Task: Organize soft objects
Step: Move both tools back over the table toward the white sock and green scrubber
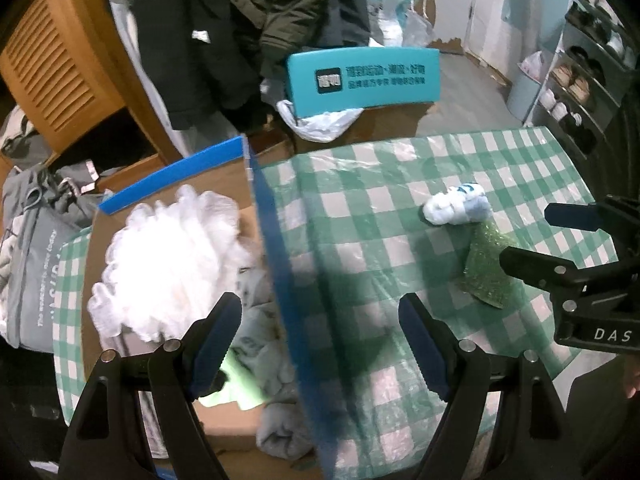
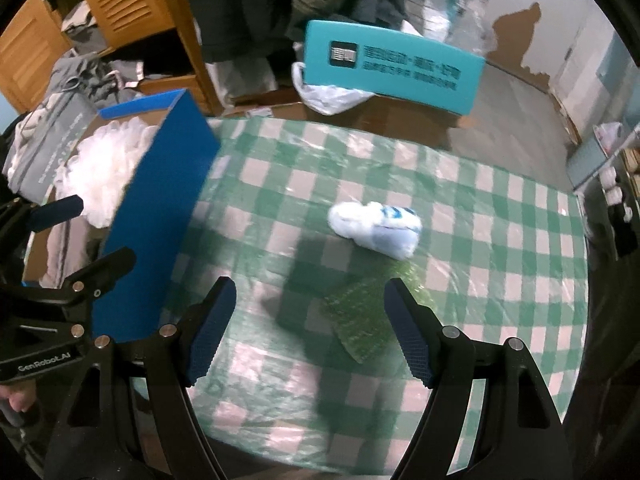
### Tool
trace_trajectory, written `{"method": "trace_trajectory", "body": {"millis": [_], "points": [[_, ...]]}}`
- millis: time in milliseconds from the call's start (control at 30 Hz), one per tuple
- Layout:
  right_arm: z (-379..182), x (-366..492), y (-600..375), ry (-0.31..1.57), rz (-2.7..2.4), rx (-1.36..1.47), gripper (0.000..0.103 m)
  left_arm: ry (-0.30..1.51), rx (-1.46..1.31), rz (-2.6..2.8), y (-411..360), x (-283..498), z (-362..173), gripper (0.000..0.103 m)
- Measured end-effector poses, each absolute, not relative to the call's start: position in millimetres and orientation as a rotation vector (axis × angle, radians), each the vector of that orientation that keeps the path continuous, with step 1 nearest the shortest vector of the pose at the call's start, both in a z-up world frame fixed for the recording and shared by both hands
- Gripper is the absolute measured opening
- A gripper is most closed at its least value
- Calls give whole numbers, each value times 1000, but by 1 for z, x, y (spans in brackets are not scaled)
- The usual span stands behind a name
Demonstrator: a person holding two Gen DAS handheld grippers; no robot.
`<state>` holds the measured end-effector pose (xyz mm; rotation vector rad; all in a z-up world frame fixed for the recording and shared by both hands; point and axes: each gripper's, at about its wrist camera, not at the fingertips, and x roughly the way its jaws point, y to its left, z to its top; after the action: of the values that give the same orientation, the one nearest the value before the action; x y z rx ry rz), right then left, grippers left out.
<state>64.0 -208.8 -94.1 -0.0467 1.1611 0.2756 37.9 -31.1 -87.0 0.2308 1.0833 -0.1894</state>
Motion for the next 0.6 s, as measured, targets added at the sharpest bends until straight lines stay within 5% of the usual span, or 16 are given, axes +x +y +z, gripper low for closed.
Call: {"method": "trace_trajectory", "body": {"millis": [600], "points": [[-153,85,-271,1279,156,56,77,1179,252,-234,-75,63,-132,82]]}}
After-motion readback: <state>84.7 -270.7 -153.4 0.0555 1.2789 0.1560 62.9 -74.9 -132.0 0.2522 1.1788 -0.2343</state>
